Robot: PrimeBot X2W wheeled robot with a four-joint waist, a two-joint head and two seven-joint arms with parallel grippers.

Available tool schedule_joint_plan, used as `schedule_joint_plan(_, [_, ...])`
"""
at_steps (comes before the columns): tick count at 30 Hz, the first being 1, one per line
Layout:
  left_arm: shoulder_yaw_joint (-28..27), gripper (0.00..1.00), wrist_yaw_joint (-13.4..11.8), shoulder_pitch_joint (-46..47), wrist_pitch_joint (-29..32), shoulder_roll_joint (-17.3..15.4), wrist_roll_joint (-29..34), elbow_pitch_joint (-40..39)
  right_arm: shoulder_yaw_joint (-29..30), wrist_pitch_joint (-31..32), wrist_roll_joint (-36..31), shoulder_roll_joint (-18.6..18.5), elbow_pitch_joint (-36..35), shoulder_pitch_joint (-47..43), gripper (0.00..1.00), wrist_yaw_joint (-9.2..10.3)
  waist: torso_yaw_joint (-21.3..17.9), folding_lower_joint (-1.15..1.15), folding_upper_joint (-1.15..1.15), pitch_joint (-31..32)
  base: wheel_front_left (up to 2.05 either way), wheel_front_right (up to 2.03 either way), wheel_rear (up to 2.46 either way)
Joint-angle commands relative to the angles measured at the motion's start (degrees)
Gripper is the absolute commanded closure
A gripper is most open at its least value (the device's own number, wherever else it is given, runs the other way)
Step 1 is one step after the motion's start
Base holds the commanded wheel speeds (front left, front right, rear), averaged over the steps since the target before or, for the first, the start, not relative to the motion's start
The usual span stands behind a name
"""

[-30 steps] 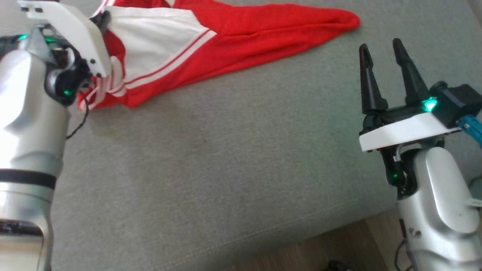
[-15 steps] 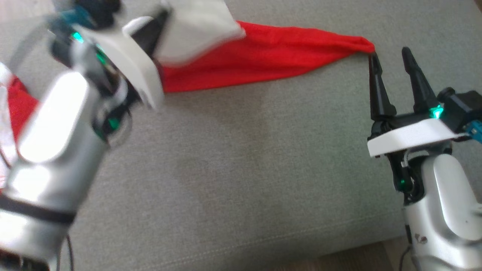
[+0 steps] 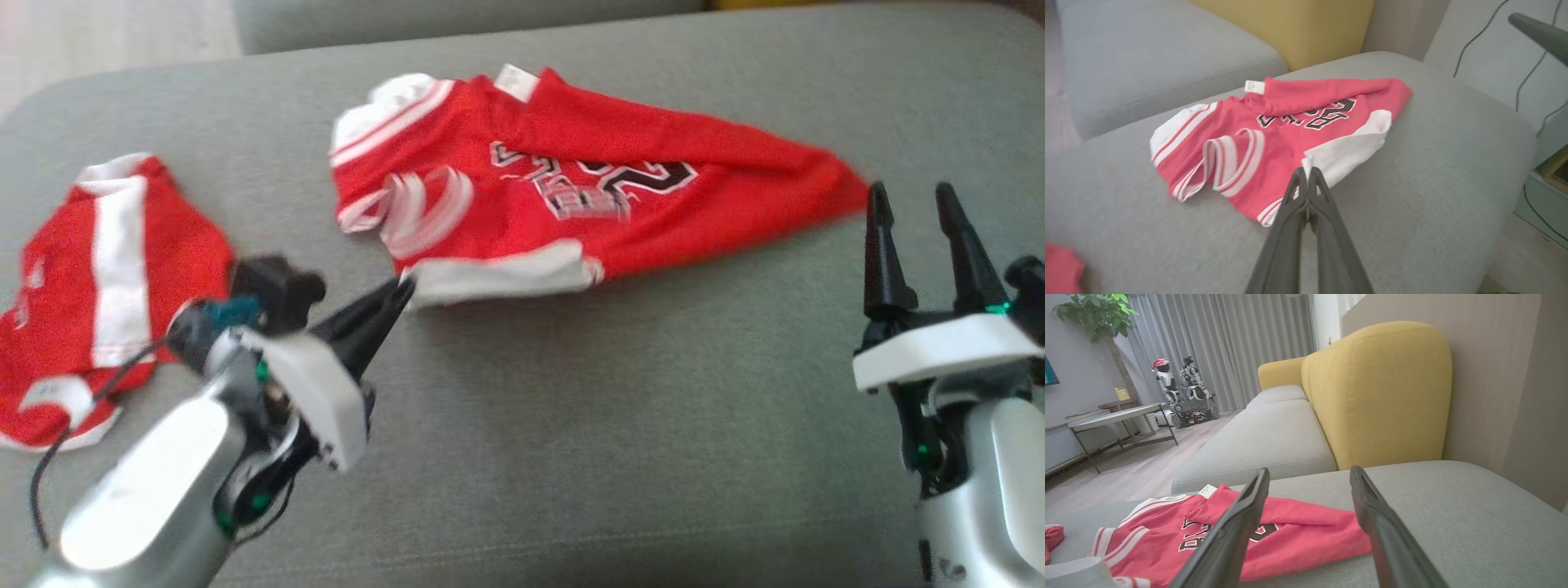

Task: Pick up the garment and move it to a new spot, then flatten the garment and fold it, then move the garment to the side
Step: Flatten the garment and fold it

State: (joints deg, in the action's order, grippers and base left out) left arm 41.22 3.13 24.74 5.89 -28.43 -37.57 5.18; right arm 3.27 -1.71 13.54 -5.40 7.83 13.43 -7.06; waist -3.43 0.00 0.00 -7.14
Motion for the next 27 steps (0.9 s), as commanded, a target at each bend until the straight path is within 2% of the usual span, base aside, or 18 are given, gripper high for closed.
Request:
schedule_joint_plan(1, [-3.2,1.0,-0.6,2.0,-0.8,-2.7,-0.2,-2.1,-0.9,0.4,-0.4,-0.4,-2.6,0.8,0.0,-0.43,1.9,0.0,0.0,1.4,0.0,0.0,0.0])
schedule_joint_plan(8, [-2.2,1.0,-2.6,-2.5,-2.5,-4.1,1.3,-2.4,-0.2,1.9,-1.0,0.0,-3.2,-1.0,0.0,-0.43,5.1,0.0,0.0,3.8,0.0,0.0,0.0])
schedule_joint_plan(12, [0.9,1.0,-2.2,-5.1,-2.7,-2.0,1.8,-1.0,-0.1,2.5,-1.3,0.5,-3.5,-1.5,0.0,-0.43,6.0,0.0,0.0,4.6,0.0,0.0,0.0])
schedule_joint_plan(16, [3.7,1.0,-2.8,-6.6,-3.6,0.1,3.8,2.9,-0.2,2.9,-1.5,0.8,-3.5,-2.0,0.0,-0.43,6.2,0.0,0.0,5.3,0.0,0.0,0.0])
schedule_joint_plan(17, [4.2,0.91,-3.0,-7.0,-3.9,0.6,4.0,4.0,-0.2,3.1,-1.4,0.9,-3.5,-2.1,0.0,-0.43,6.2,0.0,0.0,5.5,0.0,0.0,0.0])
schedule_joint_plan(18, [4.4,0.56,-3.5,-7.5,-4.1,1.1,4.1,5.1,-0.2,3.2,-1.4,0.9,-3.5,-2.3,0.0,-0.43,6.2,0.0,0.0,5.7,0.0,0.0,0.0])
schedule_joint_plan(19, [4.6,0.0,-4.0,-7.9,-4.2,1.6,4.1,6.1,-0.1,3.2,-1.4,1.0,-3.5,-2.4,0.0,-0.43,6.3,0.0,0.0,5.9,0.0,0.0,0.0])
schedule_joint_plan(23, [4.0,0.0,-5.4,-9.3,-5.7,3.2,3.0,7.8,0.8,3.4,-1.3,1.1,-3.9,-3.7,0.0,-0.43,6.6,0.0,0.0,7.0,0.0,0.0,0.0])
schedule_joint_plan(27, [0.6,0.0,-8.0,-10.7,-9.5,4.3,0.8,7.0,2.4,3.4,-1.0,1.5,-4.3,-5.4,0.0,-0.43,7.4,0.0,0.0,7.9,0.0,0.0,0.0])
